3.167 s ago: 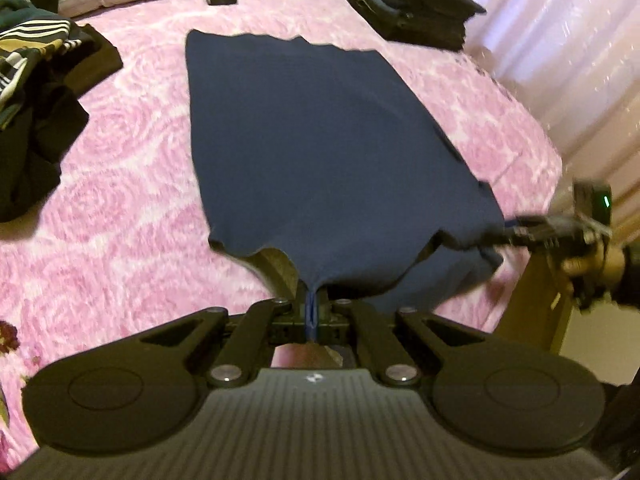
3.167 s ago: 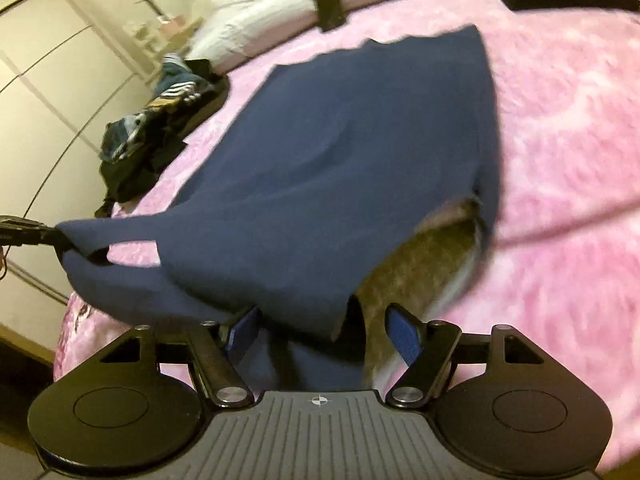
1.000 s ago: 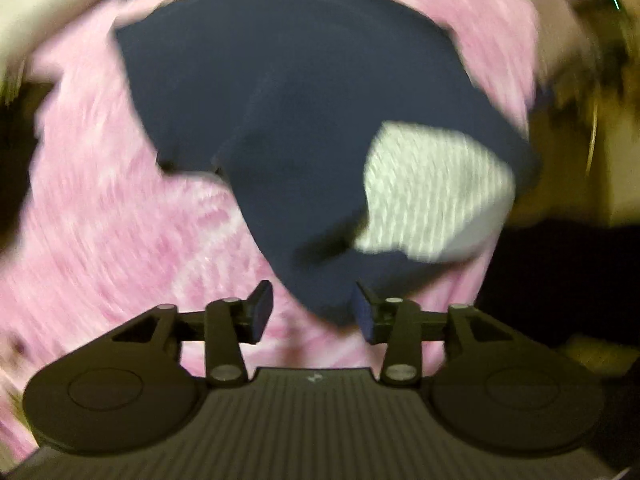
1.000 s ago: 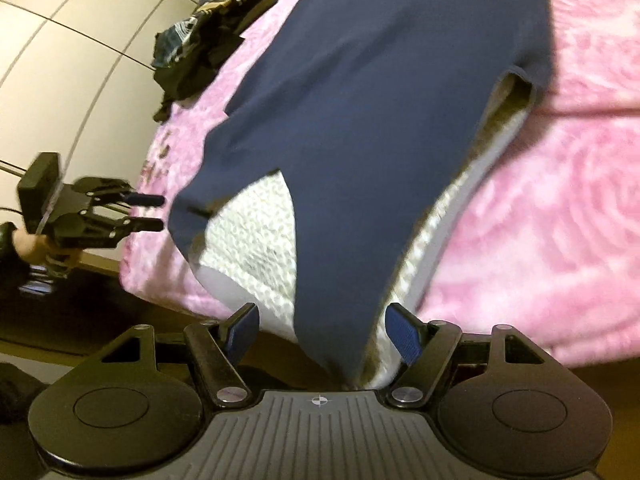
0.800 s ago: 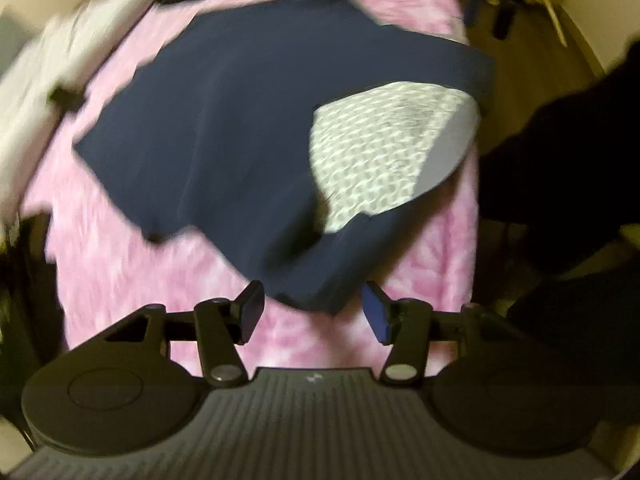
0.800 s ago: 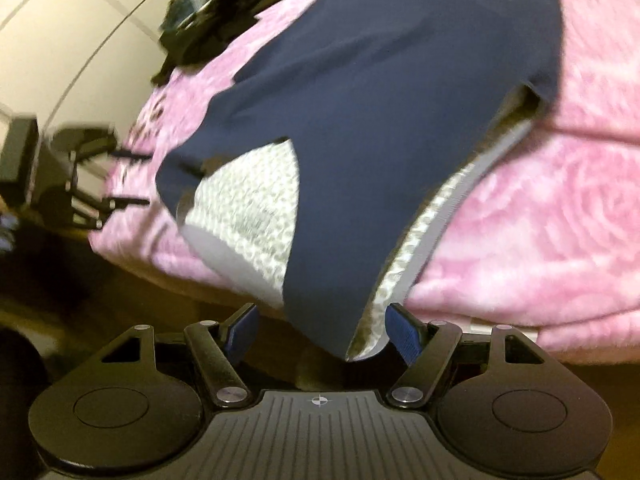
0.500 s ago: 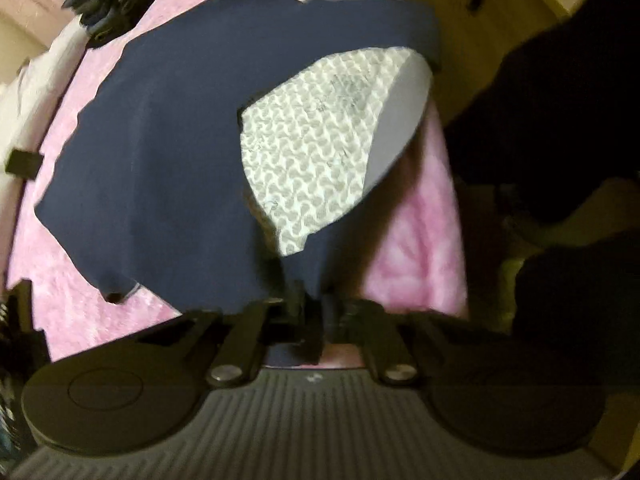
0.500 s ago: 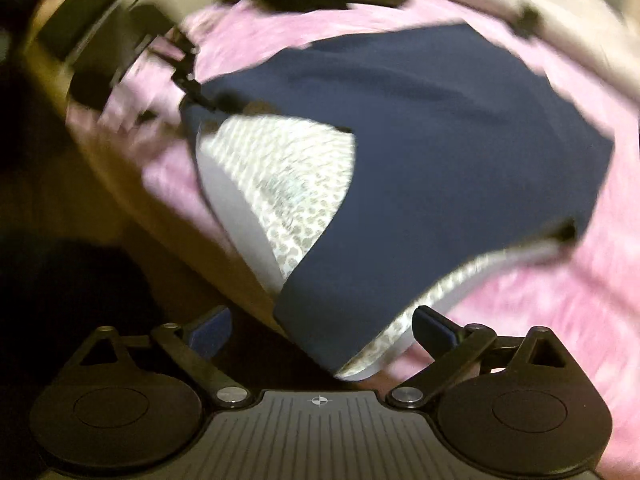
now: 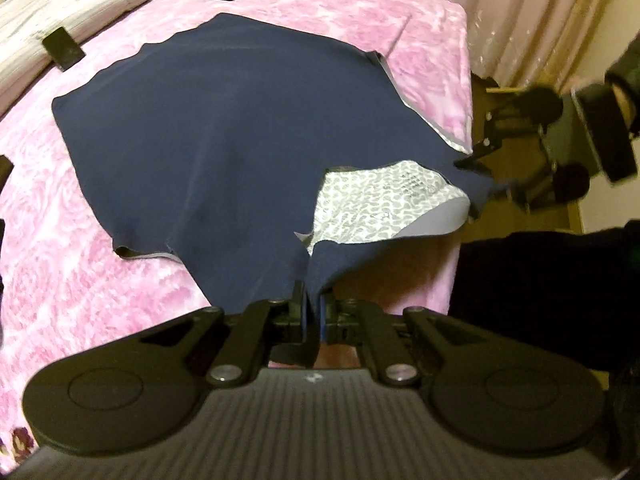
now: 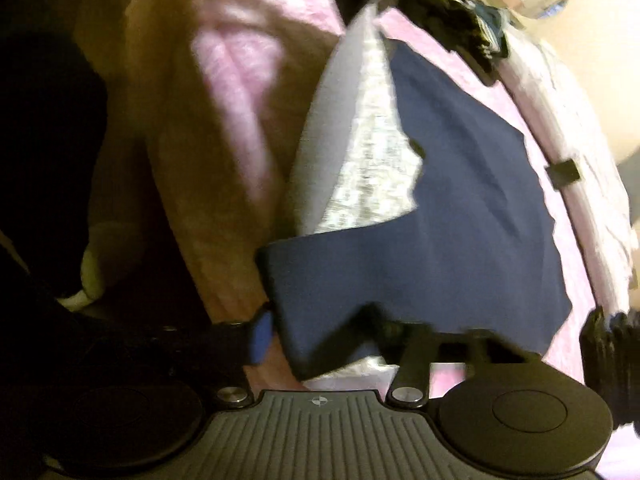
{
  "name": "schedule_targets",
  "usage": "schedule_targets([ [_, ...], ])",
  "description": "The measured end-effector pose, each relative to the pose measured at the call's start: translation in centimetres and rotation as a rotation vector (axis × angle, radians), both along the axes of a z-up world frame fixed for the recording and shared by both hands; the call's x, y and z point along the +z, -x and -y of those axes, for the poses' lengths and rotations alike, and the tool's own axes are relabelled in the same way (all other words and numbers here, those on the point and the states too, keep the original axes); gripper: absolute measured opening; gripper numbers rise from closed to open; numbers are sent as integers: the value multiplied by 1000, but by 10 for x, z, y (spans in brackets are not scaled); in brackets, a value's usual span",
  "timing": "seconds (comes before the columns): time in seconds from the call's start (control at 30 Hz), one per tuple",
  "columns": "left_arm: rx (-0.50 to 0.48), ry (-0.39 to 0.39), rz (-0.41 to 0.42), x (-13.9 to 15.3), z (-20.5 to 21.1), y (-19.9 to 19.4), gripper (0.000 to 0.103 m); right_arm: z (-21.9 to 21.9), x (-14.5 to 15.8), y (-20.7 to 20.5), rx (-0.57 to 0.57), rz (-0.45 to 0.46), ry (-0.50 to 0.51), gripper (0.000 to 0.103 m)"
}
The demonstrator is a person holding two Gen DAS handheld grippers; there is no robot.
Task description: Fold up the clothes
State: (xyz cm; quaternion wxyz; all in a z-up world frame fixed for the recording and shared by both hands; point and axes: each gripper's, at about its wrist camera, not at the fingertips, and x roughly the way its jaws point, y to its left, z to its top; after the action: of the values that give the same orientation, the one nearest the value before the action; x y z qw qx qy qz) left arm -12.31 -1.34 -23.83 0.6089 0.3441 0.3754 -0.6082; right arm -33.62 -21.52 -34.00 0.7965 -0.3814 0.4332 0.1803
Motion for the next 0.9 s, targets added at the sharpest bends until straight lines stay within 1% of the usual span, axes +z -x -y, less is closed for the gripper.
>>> schedule_targets([
  [0.03, -15, -7, 11, 2, 0, 4, 4, 6, 11, -1, -29, 0, -21, 5],
  [0.13, -61, -31, 77, 9, 1, 12, 4, 27, 48, -3, -121, 3, -85, 3],
  [0.17, -63, -33, 98, 14, 2, 14, 4, 35, 66, -6, -147, 18, -96, 3],
  [0.2, -45, -23, 110, 25, 6, 12, 3, 44, 86, -9, -170, 39, -103, 3],
  [0.3, 38, 55, 132, 74, 23, -7, 2, 70, 149, -33, -224, 141, -83, 0],
  [0.37, 82, 123, 165, 115, 42, -26, 2, 92, 194, -54, -245, 217, -66, 0],
  [0.47, 127, 235, 233, 182, 74, -58, 2, 136, 256, -97, -241, 315, -58, 0],
  [0.53, 154, 294, 291, 224, 98, -81, 2, 167, 295, -128, -227, 382, -50, 0],
  [0.63, 212, 360, 374, 281, 140, -123, 2, 215, 340, -184, -196, 458, -59, 0],
  [0.7, 245, 385, 442, 314, 167, -149, 2, 244, 367, -226, -163, 511, -59, 0],
  [0.83, 304, 432, 570, 366, 209, -184, 2, 289, 415, -301, -99, 619, -36, 0],
  [0.87, 324, 449, 591, 378, 217, -189, 2, 296, 426, -315, -85, 648, -27, 0],
  [0.9, 343, 467, 609, 391, 223, -192, 2, 300, 437, -319, -73, 676, -18, 0],
])
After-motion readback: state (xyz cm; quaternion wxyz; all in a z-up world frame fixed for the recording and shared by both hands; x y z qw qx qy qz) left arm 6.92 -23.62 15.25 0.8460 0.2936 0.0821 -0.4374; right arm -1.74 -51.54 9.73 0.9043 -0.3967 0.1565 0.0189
